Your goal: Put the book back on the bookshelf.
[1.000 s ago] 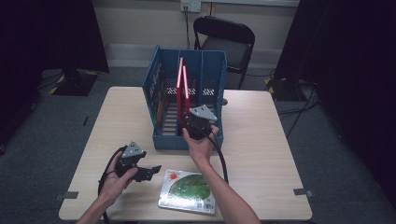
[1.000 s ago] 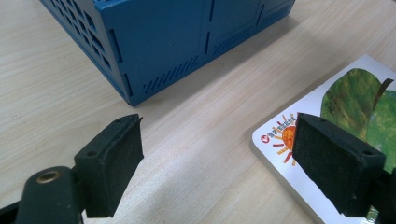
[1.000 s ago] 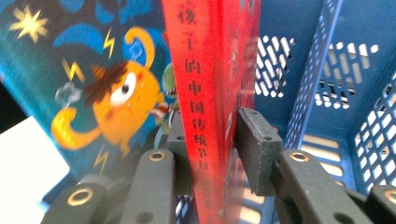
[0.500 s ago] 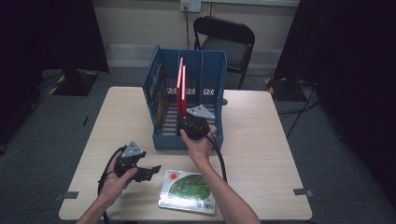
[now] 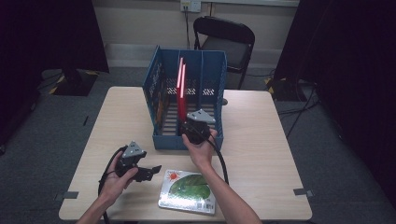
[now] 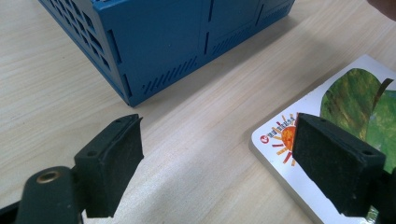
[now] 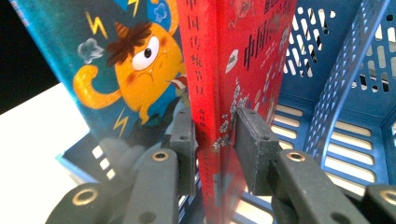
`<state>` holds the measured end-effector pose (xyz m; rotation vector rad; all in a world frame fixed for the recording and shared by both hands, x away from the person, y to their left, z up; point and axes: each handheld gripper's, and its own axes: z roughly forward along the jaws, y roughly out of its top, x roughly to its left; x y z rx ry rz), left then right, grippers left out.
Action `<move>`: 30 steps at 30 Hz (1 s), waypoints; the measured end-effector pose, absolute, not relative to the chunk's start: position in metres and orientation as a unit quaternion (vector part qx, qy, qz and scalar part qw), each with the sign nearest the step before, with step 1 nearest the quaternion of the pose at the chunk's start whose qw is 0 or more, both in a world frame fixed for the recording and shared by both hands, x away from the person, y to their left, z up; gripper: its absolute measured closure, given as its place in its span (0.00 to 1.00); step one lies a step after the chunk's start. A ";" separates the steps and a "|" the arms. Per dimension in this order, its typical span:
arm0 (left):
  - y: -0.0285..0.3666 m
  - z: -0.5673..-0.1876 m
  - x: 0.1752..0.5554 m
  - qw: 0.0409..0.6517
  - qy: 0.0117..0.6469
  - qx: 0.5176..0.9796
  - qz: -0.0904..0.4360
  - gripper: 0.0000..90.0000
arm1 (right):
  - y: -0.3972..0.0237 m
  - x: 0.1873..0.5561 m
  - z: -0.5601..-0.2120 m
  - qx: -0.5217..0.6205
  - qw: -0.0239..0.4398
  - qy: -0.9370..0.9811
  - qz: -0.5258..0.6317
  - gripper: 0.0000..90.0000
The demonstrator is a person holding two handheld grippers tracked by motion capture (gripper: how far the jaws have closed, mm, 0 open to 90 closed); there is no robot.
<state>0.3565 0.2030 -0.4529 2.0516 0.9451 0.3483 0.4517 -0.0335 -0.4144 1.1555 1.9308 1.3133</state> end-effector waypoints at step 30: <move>0.204 -0.453 0.357 0.414 0.376 0.817 0.141 0.18 | -0.036 0.468 -0.413 0.407 0.241 0.740 0.479 0.84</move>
